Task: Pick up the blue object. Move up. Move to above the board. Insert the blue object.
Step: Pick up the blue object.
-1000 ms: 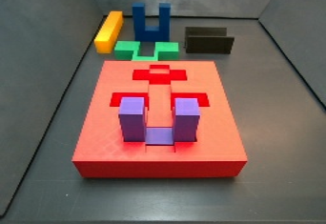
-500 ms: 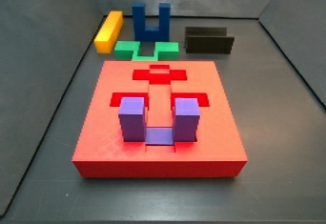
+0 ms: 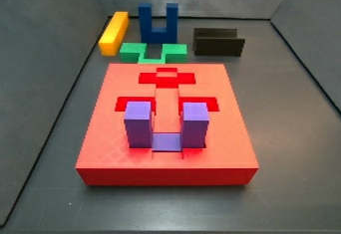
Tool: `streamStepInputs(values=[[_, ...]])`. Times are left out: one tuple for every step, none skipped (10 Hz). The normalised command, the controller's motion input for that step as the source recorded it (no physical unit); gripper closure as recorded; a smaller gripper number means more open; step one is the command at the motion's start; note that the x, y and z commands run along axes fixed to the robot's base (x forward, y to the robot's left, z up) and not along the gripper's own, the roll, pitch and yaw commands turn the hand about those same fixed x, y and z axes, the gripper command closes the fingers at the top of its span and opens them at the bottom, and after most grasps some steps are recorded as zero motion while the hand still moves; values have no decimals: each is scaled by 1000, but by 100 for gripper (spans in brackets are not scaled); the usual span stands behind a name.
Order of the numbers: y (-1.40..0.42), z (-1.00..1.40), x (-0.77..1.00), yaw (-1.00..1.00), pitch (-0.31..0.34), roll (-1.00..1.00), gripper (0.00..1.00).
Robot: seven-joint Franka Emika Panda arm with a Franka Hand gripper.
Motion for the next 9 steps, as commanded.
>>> streamStepInputs(values=[[0, -320, 0, 29, -94, -116, 0], [0, -317, 0, 11, -84, -76, 0], [-11, -329, -57, 0, -66, -63, 0], [-9, -320, -169, 0, -54, -66, 0], [-37, -306, -83, 0, -63, -66, 0], [-49, -297, 0, 0, -83, -53, 0], [-14, -289, 0, 0, -74, -39, 0], [74, -231, 0, 34, -86, -144, 0], [0, -106, -31, 43, -33, -31, 0]])
